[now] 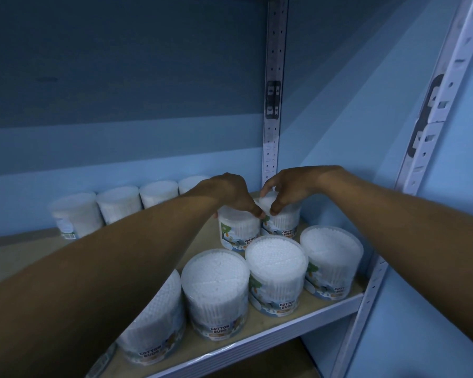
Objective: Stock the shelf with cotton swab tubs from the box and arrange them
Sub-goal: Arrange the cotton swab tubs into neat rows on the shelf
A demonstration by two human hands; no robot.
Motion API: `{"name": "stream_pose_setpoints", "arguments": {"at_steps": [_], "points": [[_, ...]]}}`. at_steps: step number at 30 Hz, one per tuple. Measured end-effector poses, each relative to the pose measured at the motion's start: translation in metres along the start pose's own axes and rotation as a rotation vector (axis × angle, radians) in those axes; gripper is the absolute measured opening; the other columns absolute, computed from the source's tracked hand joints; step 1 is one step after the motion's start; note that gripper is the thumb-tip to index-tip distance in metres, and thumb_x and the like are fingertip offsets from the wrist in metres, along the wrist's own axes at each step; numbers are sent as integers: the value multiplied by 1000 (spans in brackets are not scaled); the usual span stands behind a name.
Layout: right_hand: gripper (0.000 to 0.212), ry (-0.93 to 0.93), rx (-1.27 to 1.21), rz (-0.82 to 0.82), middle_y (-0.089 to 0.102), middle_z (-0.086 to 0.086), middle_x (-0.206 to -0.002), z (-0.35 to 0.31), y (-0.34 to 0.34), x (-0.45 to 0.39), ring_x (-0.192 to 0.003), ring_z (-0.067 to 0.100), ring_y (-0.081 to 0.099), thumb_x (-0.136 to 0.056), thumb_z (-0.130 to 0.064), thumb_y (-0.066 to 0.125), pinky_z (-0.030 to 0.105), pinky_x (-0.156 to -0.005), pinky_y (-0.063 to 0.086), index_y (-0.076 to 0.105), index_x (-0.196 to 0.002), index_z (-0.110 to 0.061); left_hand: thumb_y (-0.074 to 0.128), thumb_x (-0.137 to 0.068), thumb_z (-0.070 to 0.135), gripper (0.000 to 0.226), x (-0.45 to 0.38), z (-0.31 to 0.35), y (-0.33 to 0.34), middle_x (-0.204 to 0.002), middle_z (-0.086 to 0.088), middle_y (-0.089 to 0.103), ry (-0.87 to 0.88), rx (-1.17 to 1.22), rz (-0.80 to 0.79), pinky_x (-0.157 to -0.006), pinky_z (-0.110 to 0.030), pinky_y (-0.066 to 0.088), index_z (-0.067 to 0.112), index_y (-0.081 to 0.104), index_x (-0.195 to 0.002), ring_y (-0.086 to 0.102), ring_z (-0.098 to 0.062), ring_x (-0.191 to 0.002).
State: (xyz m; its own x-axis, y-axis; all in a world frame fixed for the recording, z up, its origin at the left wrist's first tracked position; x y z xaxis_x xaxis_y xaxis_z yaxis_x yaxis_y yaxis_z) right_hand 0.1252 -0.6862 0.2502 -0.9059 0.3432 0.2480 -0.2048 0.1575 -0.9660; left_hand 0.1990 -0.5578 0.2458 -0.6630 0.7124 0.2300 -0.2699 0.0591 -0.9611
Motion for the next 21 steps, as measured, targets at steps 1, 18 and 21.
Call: {"name": "stream_pose_setpoints", "arguments": {"at_steps": [1, 18, 21], "points": [[61, 1, 1, -5, 44, -12, -123, 0, 0, 1, -118, 19, 50, -74, -52, 78, 38, -98, 52, 54, -131, -48, 77, -66, 66, 86, 1, 0, 0, -118, -7, 56, 4, 1, 0, -70, -38, 62, 8, 57, -127, 62, -27, -83], [61, 38, -30, -57, 42, -12, -123, -2, 5, 37, -119, 20, 53, -72, -47, 80, 37, -97, 53, 55, -128, -49, 75, -66, 68, 69, 26, 15, 4, -107, -7, 54, 20, -22, -16, -67, -32, 61, 15, 54, -105, 68, -29, -73], [61, 47, -35, -60, 42, -13, -123, -2, 6, 42, -117, 18, 53, -72, -47, 80, 36, -96, 54, 54, -127, -49, 74, -68, 68, 67, 29, 17, 5, -108, -7, 54, 18, -21, -24, -67, -31, 61, 15, 53, -104, 69, -29, -72]]}}
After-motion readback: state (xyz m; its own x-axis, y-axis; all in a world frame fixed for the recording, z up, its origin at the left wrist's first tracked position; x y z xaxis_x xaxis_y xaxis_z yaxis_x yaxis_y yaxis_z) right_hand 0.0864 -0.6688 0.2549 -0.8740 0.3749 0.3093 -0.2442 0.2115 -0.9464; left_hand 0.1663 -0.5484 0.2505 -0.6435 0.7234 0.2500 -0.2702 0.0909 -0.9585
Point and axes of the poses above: each hand's wrist, its own x-axis away from the middle knuckle, its own y-axis out of the palm, z = x × y, the point moved 5 cm from there along -x, towards the middle knuckle
